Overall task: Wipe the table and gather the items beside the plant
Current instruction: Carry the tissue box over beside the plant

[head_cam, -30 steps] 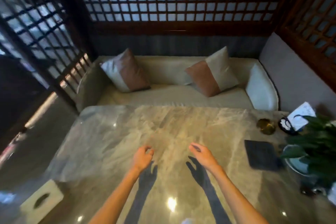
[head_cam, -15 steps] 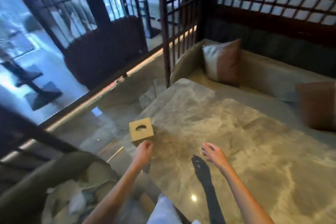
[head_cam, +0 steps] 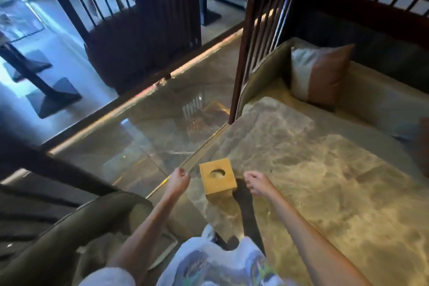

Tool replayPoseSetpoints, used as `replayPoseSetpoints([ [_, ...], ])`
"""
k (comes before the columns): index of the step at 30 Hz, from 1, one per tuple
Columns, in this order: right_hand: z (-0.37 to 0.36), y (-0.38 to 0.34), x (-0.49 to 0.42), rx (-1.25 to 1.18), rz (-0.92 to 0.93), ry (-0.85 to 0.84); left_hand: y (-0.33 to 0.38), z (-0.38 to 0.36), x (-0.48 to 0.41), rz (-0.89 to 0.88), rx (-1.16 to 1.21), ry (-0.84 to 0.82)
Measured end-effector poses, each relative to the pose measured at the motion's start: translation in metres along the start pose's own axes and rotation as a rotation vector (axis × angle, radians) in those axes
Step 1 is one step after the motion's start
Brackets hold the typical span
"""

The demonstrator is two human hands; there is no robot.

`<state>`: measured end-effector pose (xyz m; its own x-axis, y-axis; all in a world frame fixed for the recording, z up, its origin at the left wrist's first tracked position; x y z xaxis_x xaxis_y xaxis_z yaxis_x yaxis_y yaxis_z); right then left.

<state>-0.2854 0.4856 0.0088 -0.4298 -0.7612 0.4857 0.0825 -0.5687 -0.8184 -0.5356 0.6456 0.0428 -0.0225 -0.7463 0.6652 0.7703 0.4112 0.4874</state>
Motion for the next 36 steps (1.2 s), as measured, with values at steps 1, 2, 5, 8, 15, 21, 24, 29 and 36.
replayPoseSetpoints([
  [1, -0.014, 0.002, -0.01, 0.032, -0.007, -0.015, -0.001, -0.001, -0.008, 0.015, -0.009, -0.016],
  [2, -0.027, 0.0, -0.016, 0.072, -0.02, -0.024, -0.002, -0.003, -0.015, 0.029, -0.015, -0.037],
  [5, -0.06, -0.009, -0.026, 0.056, -0.041, -0.062, -0.006, -0.022, -0.035, 0.058, -0.06, -0.151],
  [8, -0.073, -0.011, -0.032, 0.034, -0.077, -0.048, -0.001, -0.045, -0.035, 0.082, -0.105, -0.285],
  [15, -0.083, -0.004, -0.032, 0.073, -0.196, -0.131, 0.005, -0.078, -0.02, 0.132, 0.024, -0.522],
  [21, -0.07, 0.028, -0.039, -0.051, -0.187, -0.023, -0.007, -0.096, -0.013, 0.24, 0.227, -0.679],
  [24, -0.052, 0.022, -0.015, -0.146, -0.189, 0.128, 0.0, -0.105, -0.007, 0.217, 0.237, -0.663],
  [29, 0.005, 0.043, 0.038, -0.282, -0.165, 0.353, 0.037, -0.145, 0.034, 0.083, 0.297, -0.695],
  [36, 0.11, 0.088, 0.143, -0.452, -0.042, 0.454, 0.072, -0.248, 0.139, -0.118, 0.185, -0.914],
])
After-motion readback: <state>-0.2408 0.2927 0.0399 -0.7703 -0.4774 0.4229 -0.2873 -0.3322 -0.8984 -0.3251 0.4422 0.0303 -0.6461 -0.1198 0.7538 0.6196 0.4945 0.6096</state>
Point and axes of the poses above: each hand's wrist, its own x-axis away from the middle knuckle, its own z-axis out of the back of the hand, y = z × x, the point moved 8 cm from there along -x, towards the middle knuckle, and after that the axes turned 12 degrees about z, right-handed, at the moved point
